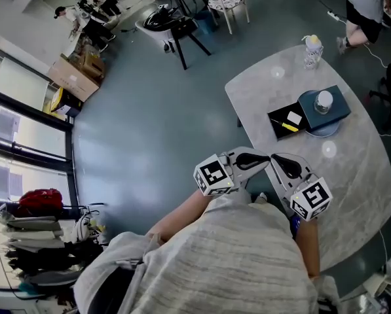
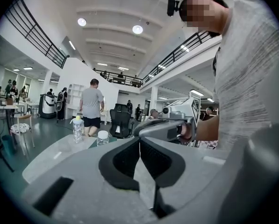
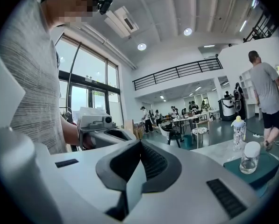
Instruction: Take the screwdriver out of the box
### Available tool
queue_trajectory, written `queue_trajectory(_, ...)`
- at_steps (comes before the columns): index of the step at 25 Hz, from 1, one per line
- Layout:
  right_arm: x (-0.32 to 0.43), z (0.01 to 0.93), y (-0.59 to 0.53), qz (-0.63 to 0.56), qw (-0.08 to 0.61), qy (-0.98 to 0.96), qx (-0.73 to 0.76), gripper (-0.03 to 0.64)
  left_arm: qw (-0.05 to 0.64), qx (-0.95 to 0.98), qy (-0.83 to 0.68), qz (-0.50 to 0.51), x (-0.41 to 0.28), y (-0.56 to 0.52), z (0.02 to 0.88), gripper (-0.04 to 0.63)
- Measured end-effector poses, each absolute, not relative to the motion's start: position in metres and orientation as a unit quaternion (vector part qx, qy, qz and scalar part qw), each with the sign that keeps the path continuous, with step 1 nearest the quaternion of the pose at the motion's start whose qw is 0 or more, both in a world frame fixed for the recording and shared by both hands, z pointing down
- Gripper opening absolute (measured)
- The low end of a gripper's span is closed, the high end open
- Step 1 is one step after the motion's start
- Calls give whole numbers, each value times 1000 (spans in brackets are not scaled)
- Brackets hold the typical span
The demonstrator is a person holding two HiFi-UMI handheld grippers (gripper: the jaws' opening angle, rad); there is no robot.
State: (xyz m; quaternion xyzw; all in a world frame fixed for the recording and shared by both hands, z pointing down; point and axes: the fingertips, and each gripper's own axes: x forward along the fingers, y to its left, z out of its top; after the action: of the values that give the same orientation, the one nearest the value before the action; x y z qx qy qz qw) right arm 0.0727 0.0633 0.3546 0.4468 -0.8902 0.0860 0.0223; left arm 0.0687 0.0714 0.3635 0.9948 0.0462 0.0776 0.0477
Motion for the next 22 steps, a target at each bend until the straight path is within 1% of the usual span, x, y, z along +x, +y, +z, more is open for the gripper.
queue_trajectory(6,92,363,60,100,16,-880,463,9,54,993,62,90,88,68,371,17)
queue_trajectory(14,128,365,49,104,26,-864,491,9,47,987,107,106,124,58,374,17)
queue_trajectory(22,148,383,15,119,40,-841,527,9,47,980,157,112,144,25,392,17)
